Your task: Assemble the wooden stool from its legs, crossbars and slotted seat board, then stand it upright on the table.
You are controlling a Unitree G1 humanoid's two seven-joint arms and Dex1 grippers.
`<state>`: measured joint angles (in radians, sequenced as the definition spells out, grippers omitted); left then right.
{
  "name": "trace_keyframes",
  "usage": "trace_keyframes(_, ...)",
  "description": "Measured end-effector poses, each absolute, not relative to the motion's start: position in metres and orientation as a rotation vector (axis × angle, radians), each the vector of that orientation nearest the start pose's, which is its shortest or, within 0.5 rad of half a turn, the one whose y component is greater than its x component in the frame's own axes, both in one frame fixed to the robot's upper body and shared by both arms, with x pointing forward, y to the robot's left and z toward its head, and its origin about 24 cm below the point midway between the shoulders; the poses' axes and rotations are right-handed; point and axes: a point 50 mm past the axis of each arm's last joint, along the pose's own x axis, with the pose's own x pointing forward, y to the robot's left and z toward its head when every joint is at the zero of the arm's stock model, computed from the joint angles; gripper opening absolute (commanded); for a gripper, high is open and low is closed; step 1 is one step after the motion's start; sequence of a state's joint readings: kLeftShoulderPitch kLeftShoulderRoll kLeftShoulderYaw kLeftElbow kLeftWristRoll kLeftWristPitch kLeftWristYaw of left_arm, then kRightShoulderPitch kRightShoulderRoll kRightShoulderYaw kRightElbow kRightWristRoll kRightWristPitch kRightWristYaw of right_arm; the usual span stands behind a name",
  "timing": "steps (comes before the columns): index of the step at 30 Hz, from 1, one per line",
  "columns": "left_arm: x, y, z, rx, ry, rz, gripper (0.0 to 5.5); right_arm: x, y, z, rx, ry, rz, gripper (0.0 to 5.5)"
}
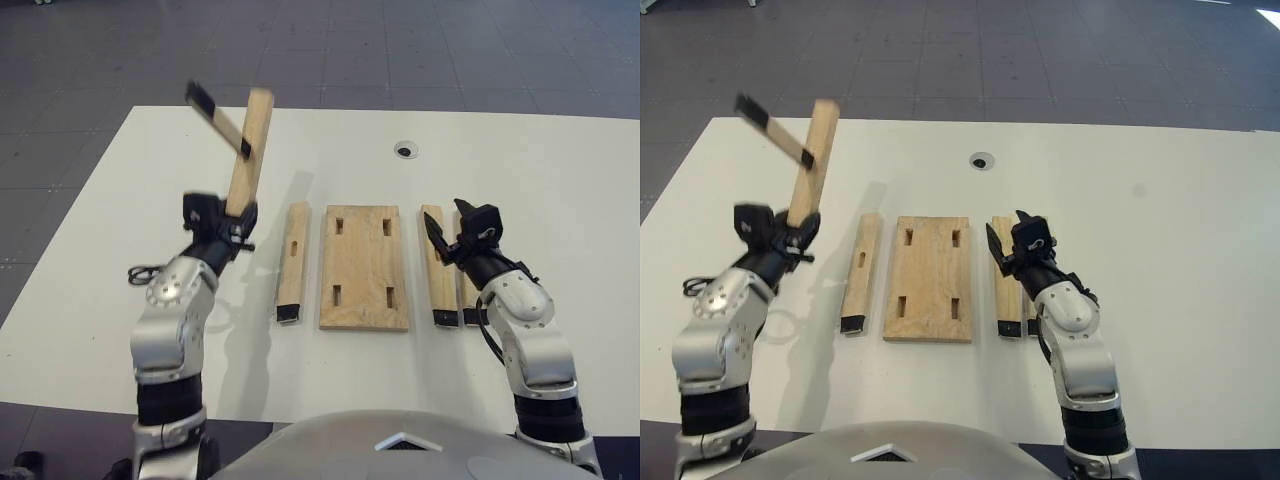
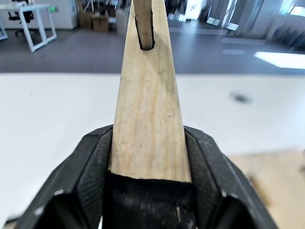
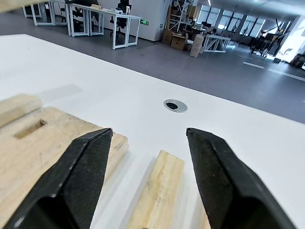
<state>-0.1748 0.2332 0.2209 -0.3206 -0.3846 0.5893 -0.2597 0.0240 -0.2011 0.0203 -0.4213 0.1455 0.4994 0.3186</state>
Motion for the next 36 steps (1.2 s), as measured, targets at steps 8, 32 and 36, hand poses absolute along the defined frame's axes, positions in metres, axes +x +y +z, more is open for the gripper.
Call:
trace_keyframes(8, 0.306, 0.158, 0.139, -0.582, 0.139, -0.818, 2.09, 0.254, -0.145, 0.131, 0.548, 0.145, 0.780, 4.68)
trace_keyframes(32, 0.257, 0.135, 0.140, -0.739, 0.478, -1.419, 2.09, 0.252, -0.142, 0.158, 0.905, 0.241, 1.174, 4.60)
trace_keyframes(36, 0.256, 0.137, 0.140, -0.732, 0.488, -1.431, 2.09, 0.250, -0.143, 0.159, 0.890, 0.258, 1.213, 3.96)
